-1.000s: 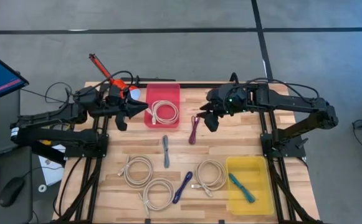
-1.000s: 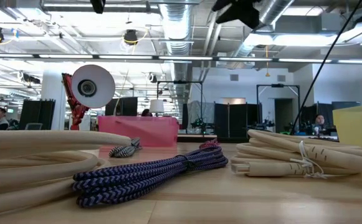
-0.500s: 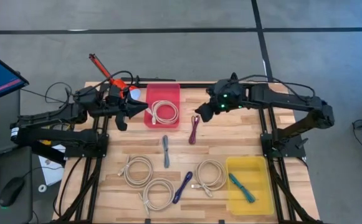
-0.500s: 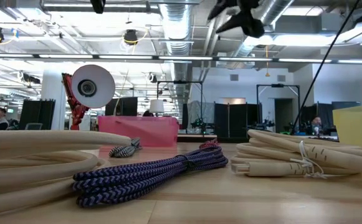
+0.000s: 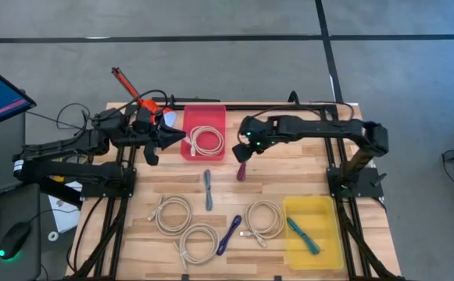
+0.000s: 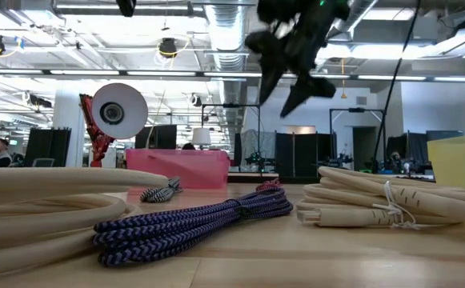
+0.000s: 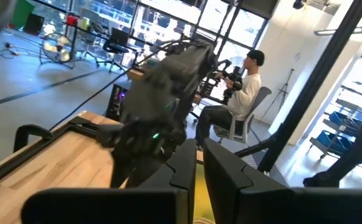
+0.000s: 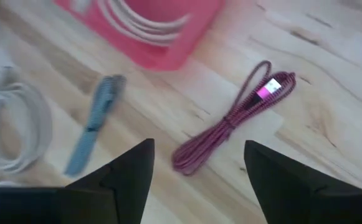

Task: Pick & Place USB Port
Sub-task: Put the purple charger cable into the yellow bin

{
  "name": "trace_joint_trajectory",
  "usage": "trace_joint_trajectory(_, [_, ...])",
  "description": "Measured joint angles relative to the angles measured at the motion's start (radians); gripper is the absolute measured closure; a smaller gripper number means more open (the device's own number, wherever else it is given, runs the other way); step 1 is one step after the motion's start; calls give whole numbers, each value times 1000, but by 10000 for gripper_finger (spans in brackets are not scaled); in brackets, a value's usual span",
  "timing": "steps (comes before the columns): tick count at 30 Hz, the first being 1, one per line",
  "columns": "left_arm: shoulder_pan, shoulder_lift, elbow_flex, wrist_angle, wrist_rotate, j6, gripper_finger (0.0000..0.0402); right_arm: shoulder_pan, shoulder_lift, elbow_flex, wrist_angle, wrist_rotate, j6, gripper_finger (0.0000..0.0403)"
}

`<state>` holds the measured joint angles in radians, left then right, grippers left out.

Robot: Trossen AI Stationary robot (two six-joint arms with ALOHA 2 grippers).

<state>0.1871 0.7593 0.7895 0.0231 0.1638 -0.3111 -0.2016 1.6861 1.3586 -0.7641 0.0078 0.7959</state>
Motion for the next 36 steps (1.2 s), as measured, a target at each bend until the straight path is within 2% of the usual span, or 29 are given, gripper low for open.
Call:
trace_joint_trajectory(12, [0,0,0,-1,21,0,372,12,188,2,19,-8,21,163])
trace_joint_trajectory(32, [0,0,0,-1,21,0,372,12,335,1,107,-4,21,163])
trace_joint_trajectory(36, [0,0,0,-1,22,0,372,17,333,1,103,0,18,175])
